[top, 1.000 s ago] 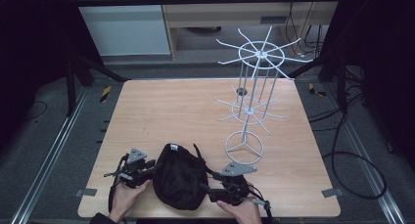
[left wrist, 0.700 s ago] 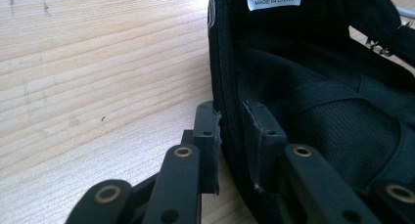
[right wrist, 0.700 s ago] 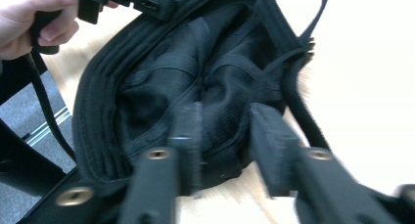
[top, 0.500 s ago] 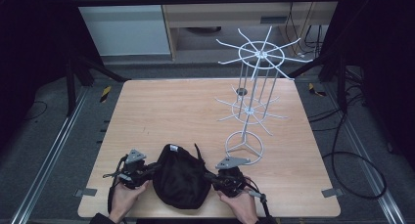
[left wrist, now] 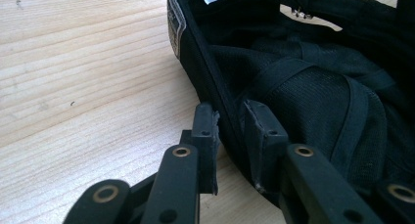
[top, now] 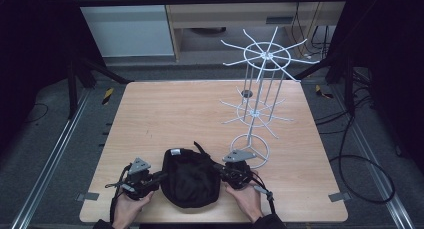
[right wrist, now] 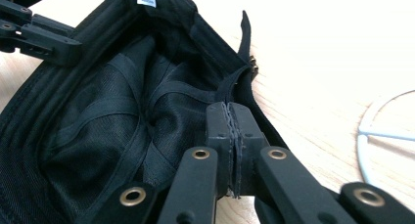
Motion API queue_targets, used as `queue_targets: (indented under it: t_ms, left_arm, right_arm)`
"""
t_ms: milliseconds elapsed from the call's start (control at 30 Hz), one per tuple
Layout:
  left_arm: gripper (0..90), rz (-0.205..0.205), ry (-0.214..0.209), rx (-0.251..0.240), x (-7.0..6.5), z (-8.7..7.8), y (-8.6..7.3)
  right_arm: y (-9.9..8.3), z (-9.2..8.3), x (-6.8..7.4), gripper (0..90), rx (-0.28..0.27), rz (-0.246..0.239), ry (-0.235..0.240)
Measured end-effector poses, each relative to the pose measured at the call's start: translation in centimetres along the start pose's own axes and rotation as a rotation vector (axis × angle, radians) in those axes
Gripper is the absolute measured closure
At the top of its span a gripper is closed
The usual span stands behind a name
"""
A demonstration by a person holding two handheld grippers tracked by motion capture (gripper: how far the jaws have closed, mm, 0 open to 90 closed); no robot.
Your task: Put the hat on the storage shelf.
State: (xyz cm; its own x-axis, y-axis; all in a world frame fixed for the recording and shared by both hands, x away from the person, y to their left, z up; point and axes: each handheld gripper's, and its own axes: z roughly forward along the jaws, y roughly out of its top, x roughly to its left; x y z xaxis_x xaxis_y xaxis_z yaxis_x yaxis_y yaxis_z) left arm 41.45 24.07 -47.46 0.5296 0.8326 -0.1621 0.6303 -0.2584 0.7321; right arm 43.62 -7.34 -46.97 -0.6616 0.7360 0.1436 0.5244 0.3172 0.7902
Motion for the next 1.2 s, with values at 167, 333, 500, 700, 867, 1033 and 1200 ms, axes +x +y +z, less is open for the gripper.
queue_targets:
  t_ms: [167, 333, 500, 700, 867, 1033, 1200]
  left_arm:
    - [61.2, -0.007, -0.001, -0.052, 0.4, -0.5, 0.5]
    - [58.6, -0.019, 0.012, -0.070, 1.0, -0.2, 1.1]
    - [64.0, -0.047, 0.003, -0.019, 1.9, 0.6, 1.0]
    - [72.0, -0.042, 0.002, 0.013, 1.6, 0.9, 0.8]
    - [74.1, -0.048, 0.002, 0.028, 1.6, 0.7, 0.4]
    - [74.0, -0.045, -0.005, 0.032, 1.4, 0.7, 0.4]
    - [73.9, -0.040, -0.007, 0.029, 1.1, 0.7, 0.4]
  right_arm:
    - [0.3, -1.1, 0.1, 67.1, -0.032, 0.001, 0.001]
    - [-0.4, -2.8, 0.6, 48.0, -0.031, -0.012, 0.033]
    - [-2.2, -2.9, 0.7, 42.6, 0.020, 0.037, 0.072]
    - [-2.8, -1.6, 1.0, 43.0, 0.058, 0.082, 0.103]
    - [-3.0, -1.0, 1.2, 51.4, 0.099, 0.102, 0.095]
    - [-2.7, -0.9, 1.3, 78.4, 0.155, 0.148, 0.121]
    - [-1.4, -1.6, 1.8, 83.4, 0.067, 0.065, 0.054]
